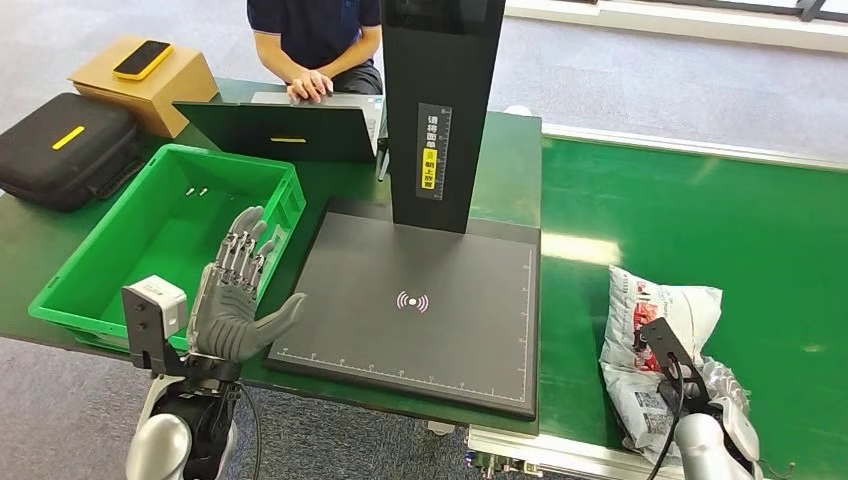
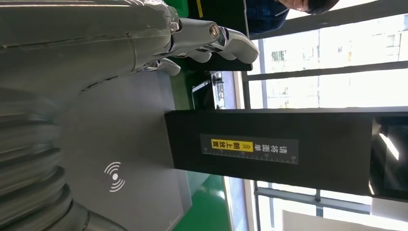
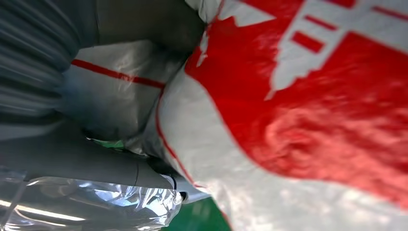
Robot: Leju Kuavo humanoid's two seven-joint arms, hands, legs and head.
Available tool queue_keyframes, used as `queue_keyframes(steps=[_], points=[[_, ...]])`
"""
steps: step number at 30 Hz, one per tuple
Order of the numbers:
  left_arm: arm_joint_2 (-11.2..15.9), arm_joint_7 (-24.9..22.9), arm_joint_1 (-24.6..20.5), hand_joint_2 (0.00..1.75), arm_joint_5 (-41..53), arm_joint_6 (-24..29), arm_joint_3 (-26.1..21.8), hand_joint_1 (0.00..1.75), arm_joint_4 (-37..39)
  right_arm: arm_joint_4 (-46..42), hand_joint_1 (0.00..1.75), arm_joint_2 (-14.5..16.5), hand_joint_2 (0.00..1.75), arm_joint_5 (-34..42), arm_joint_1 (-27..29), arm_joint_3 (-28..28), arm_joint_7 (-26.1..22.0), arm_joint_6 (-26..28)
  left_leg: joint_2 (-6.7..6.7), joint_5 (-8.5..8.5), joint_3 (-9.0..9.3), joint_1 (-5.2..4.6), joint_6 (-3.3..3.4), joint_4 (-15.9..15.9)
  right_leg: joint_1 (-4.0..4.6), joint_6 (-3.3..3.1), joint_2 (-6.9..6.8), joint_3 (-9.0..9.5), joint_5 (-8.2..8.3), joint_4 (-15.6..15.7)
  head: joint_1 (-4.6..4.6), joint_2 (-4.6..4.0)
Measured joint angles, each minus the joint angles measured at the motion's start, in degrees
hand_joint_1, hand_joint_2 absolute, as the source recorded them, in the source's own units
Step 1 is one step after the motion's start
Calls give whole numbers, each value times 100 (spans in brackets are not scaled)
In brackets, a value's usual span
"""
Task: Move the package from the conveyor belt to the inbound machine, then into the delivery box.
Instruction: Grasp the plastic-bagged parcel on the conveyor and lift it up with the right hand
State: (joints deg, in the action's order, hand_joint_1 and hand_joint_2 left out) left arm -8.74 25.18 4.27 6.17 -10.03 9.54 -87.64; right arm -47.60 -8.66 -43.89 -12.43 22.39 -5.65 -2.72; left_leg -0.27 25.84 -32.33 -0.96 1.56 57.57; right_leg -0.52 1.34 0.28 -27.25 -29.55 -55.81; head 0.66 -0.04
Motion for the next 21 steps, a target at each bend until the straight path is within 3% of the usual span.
queue_keyframes(steps=[21], points=[[0, 0, 17, 175, -25, 0, -2, 0, -6, -101, 175, 10, 175, 157, 37, -6, -57, 76, 0, 0, -2, 0, 0, 0, 0, 0, 0, -3, 0, 0, -2, 0]])
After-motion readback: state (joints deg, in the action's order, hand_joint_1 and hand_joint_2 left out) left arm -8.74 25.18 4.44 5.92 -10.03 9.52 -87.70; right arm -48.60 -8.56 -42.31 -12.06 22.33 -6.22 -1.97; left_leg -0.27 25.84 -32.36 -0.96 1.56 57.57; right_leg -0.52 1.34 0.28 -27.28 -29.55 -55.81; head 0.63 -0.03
